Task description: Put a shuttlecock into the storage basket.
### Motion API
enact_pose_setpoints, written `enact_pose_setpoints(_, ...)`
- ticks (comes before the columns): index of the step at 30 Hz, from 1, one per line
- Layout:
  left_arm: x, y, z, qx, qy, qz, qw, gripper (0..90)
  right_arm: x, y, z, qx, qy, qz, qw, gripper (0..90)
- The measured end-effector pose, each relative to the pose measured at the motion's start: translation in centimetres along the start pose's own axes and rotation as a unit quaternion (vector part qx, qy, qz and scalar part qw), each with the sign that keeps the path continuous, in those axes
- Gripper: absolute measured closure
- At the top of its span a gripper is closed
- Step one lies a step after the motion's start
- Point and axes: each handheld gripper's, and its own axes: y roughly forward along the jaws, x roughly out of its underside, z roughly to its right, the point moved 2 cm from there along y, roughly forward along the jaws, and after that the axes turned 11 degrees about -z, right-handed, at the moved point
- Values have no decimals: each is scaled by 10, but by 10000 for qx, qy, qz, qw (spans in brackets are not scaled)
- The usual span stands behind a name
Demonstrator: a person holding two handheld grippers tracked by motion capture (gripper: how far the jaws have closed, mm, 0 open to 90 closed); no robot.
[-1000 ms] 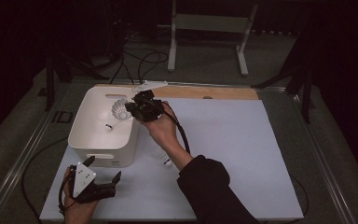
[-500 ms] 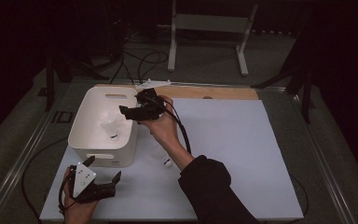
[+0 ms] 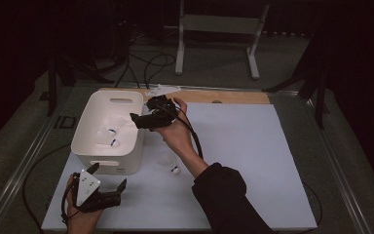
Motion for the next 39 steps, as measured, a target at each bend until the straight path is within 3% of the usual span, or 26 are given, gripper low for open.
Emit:
enact_pose_setpoints(11, 0, 0, 0, -1, 4, 4, 10000, 2, 8, -4, 10, 312, -53, -70, 9995, 146)
enact_pose_setpoints(39, 0, 0, 0, -6, -12, -4, 10000, 2, 25, -6, 26, 508, -50, -158, 9986, 120)
